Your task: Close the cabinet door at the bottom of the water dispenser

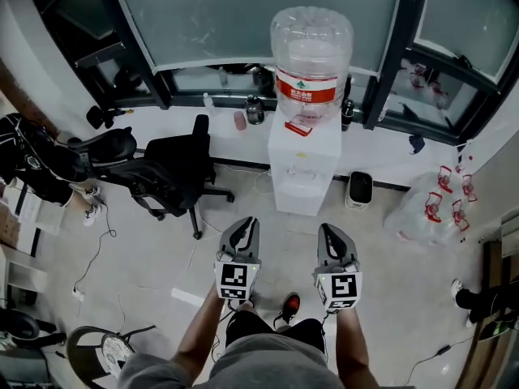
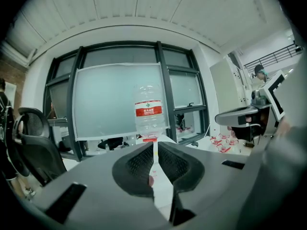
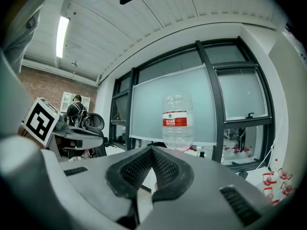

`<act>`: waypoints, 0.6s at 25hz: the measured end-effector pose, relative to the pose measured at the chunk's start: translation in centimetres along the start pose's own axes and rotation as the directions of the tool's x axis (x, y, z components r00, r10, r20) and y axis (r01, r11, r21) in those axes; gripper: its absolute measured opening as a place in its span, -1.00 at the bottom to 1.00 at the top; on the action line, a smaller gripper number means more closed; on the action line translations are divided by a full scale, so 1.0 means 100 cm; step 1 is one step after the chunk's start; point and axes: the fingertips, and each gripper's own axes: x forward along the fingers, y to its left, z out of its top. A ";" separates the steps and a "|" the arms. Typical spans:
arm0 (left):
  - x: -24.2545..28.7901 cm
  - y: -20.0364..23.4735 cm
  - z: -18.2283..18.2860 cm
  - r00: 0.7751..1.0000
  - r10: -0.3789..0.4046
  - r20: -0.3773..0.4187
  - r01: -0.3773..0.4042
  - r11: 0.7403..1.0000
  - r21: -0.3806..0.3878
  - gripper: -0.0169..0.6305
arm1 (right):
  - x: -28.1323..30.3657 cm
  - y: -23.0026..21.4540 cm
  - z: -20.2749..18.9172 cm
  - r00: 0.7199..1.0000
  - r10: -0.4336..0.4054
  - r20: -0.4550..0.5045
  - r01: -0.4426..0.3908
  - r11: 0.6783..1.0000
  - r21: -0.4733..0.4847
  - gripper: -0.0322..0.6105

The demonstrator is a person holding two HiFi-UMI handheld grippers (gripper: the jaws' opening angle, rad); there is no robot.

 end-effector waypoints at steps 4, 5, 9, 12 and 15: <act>-0.011 -0.003 -0.005 1.000 0.000 -0.009 0.000 1.000 -0.004 -0.83 | -0.010 -0.003 -0.005 1.000 -0.019 -0.003 0.019 1.000 0.007 -0.85; -0.012 -0.004 -0.005 1.000 0.003 -0.009 -0.003 1.000 -0.005 -0.84 | -0.011 -0.006 -0.007 1.000 -0.026 -0.007 0.026 1.000 0.012 -0.85; -0.011 -0.008 -0.002 1.000 -0.002 0.003 0.002 1.000 -0.011 -0.85 | -0.015 -0.014 -0.009 0.999 -0.032 -0.012 0.032 0.999 0.011 -0.85; -0.009 -0.012 0.002 1.000 -0.007 0.010 0.008 1.000 -0.006 -0.85 | -0.016 -0.016 -0.008 1.000 -0.022 -0.016 0.022 1.000 -0.009 -0.85; -0.007 -0.015 0.004 1.000 -0.013 0.013 0.013 1.000 -0.004 -0.85 | -0.018 -0.018 -0.008 1.000 -0.026 -0.016 0.026 0.999 -0.020 -0.85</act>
